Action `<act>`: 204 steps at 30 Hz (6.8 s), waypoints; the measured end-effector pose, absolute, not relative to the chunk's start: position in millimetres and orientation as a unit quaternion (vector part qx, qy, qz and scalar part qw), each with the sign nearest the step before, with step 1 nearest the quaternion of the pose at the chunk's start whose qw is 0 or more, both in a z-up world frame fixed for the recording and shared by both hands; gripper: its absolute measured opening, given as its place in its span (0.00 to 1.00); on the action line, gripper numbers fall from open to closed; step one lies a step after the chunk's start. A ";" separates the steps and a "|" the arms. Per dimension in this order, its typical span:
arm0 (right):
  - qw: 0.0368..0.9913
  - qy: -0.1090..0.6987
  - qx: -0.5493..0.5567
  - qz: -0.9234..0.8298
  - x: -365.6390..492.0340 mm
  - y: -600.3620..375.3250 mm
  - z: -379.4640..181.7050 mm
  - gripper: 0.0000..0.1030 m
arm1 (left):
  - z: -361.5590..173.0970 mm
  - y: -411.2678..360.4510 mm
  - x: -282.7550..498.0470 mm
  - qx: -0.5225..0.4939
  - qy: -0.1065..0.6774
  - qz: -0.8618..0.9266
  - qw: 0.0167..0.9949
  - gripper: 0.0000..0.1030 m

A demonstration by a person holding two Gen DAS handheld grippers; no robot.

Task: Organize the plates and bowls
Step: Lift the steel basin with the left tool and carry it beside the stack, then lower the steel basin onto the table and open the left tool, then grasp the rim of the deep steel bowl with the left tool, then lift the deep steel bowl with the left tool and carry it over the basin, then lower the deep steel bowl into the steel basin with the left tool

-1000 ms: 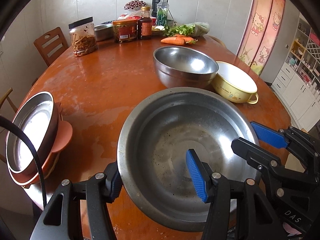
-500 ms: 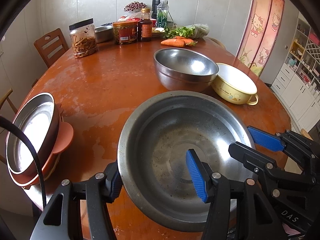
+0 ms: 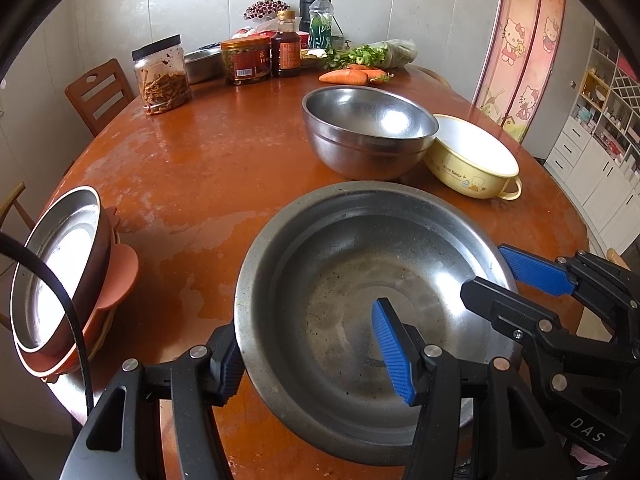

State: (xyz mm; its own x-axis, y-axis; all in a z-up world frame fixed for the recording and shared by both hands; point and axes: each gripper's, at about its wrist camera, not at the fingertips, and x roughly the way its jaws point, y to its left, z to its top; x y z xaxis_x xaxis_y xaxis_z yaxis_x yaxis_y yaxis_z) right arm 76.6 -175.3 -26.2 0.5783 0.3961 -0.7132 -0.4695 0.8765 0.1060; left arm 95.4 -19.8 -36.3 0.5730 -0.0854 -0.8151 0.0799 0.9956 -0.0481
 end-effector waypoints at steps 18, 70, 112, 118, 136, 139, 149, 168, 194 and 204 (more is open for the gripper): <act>0.887 0.388 -0.042 0.247 76.3 -176.1 -25.7 0.40 | -34.9 -17.9 95.5 -0.007 0.457 -0.039 0.889 0.63; 0.881 0.420 -0.042 0.214 234.7 -180.2 0.9 0.44 | 9.3 -14.2 221.5 -0.025 0.480 -0.040 0.876 0.66; 0.856 0.453 -0.026 0.245 254.6 -149.3 -20.1 0.31 | -17.2 -6.4 241.5 -0.059 0.518 -0.066 0.851 0.41; 0.850 0.461 -0.033 0.251 250.0 -147.1 -25.5 0.32 | -25.0 -1.9 240.3 -0.056 0.529 -0.052 0.845 0.41; 0.858 0.439 -0.023 0.265 233.0 -139.6 1.7 0.32 | 9.1 7.0 224.9 -0.058 0.490 -0.039 0.869 0.38; 0.863 0.429 -0.022 0.267 228.6 -139.1 10.1 0.32 | 19.2 7.6 219.4 -0.057 0.479 -0.037 0.875 0.38; 0.875 0.399 -0.026 0.275 205.9 -141.9 36.2 0.32 | 43.4 6.0 197.0 -0.053 0.455 -0.036 0.888 0.39; 0.890 0.360 -0.039 0.277 120.4 -150.2 54.8 0.32 | 54.4 -4.2 119.0 -0.047 0.427 -0.036 0.902 0.41; 0.881 0.385 -0.044 0.271 66.0 -161.5 13.3 0.33 | 8.7 -20.7 72.9 -0.029 0.455 -0.049 0.889 0.42; 0.878 0.395 -0.037 0.268 68.6 -165.4 2.0 0.33 | -3.1 -24.1 78.0 -0.025 0.467 -0.051 0.882 0.42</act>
State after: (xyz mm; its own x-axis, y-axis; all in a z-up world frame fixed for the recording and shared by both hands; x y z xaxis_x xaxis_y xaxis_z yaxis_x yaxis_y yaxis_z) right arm 68.6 -165.4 2.0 0.5437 0.4419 -0.7135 -0.5007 0.8531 0.1468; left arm 78.0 -24.1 -3.1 0.5581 -0.1133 -0.8220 0.0657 0.9936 -0.0923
